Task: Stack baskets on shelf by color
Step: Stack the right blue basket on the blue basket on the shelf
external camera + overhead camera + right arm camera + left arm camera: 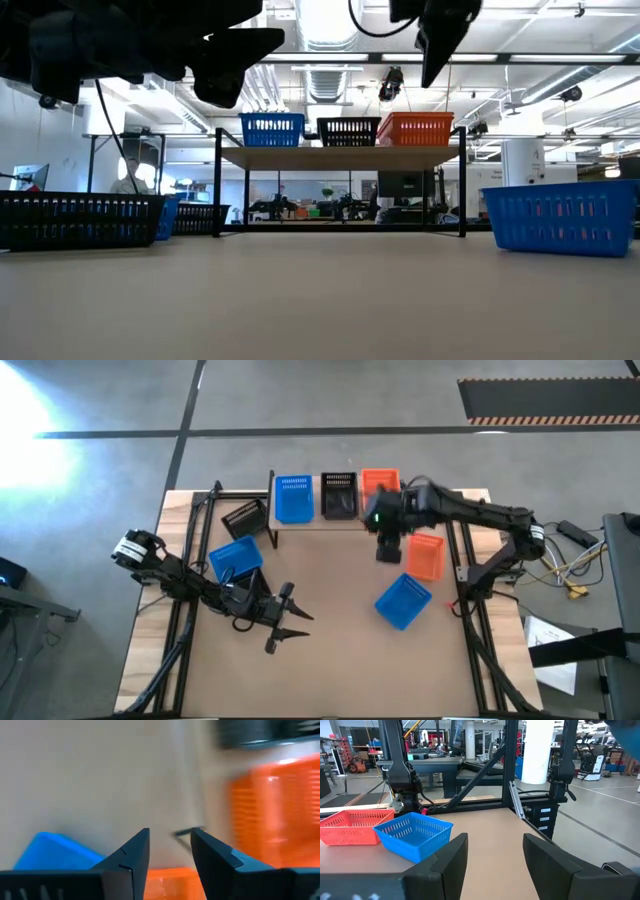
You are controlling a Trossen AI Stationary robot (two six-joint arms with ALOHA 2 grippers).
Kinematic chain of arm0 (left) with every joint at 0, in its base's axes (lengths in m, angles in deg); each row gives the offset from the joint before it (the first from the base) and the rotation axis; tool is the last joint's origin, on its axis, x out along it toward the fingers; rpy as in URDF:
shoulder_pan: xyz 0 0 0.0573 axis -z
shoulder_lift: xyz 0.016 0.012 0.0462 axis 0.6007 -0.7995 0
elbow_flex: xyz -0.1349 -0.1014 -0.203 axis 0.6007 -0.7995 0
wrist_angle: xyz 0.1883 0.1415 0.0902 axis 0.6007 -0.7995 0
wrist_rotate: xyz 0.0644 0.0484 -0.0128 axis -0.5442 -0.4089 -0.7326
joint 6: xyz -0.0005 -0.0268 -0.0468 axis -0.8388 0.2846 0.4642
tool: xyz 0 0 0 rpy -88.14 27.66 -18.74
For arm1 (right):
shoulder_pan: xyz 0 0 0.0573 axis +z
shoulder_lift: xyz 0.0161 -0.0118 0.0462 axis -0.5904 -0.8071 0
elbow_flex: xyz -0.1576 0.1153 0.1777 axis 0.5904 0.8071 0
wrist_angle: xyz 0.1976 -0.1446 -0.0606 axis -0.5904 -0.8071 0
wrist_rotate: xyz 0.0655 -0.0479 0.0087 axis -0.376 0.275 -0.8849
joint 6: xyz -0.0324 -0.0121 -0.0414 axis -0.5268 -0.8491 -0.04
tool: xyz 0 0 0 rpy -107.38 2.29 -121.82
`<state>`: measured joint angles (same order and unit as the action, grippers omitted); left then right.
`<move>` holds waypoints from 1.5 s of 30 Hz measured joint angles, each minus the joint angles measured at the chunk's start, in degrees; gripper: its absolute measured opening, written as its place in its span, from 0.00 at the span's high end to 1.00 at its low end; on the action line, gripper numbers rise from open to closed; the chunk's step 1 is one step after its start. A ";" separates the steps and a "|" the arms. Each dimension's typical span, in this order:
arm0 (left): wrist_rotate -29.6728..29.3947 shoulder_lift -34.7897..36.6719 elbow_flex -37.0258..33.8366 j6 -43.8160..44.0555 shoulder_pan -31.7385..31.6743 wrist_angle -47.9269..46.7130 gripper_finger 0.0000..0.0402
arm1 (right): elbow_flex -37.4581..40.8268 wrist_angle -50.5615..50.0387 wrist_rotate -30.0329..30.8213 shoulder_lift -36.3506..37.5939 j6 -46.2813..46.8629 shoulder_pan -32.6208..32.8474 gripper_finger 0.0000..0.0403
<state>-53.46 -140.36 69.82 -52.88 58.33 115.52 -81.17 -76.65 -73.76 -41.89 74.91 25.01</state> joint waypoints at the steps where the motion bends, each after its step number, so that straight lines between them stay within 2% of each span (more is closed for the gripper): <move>1: 0.00 0.00 0.00 0.00 0.00 -0.01 0.56 | 1.50 0.62 -0.96 0.57 1.82 2.03 0.66; 7: 0.02 -0.02 -0.04 0.00 0.02 -0.51 0.56 | 13.67 6.25 -0.78 4.31 15.92 19.29 0.73; 10: 0.06 -0.02 0.31 0.00 0.02 -1.20 0.56 | 20.34 11.68 0.74 5.98 26.17 29.72 0.76; 12: 0.36 -0.04 2.43 -0.33 0.02 -4.87 0.56 | 24.05 13.41 3.28 6.23 34.59 36.56 0.78; 14: 0.49 -0.04 6.10 -1.74 0.02 -11.92 0.56 | 26.90 13.11 5.05 5.88 44.17 42.41 0.80; 19: 1.28 -1.75 21.42 -9.68 -0.36 -40.00 0.56 | 31.66 13.32 5.19 3.40 66.69 53.97 0.85; 24: 9.59 -8.17 38.62 -20.79 -2.88 -58.66 0.56 | 33.29 17.09 6.54 0.73 81.77 63.45 0.87; 29: 14.89 -18.07 53.31 -30.92 -6.12 -66.28 0.56 | 33.44 22.09 13.99 -3.40 89.59 69.72 0.88; 34: 15.39 -28.20 64.42 -35.72 -9.08 -69.46 0.56 | 33.37 26.40 19.32 -8.71 93.10 72.06 0.88; 40: 15.43 -37.08 72.11 -36.22 -12.17 -69.31 0.56 | 29.75 27.00 20.49 -17.11 95.13 72.16 0.88; 45: 15.41 -42.14 74.91 -36.30 -13.94 -68.76 0.56 | 24.65 27.66 24.12 -24.09 95.30 72.16 0.88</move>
<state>-38.05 -182.50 144.73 -89.18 44.39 46.76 -56.52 -49.00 -49.64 -65.98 170.21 97.17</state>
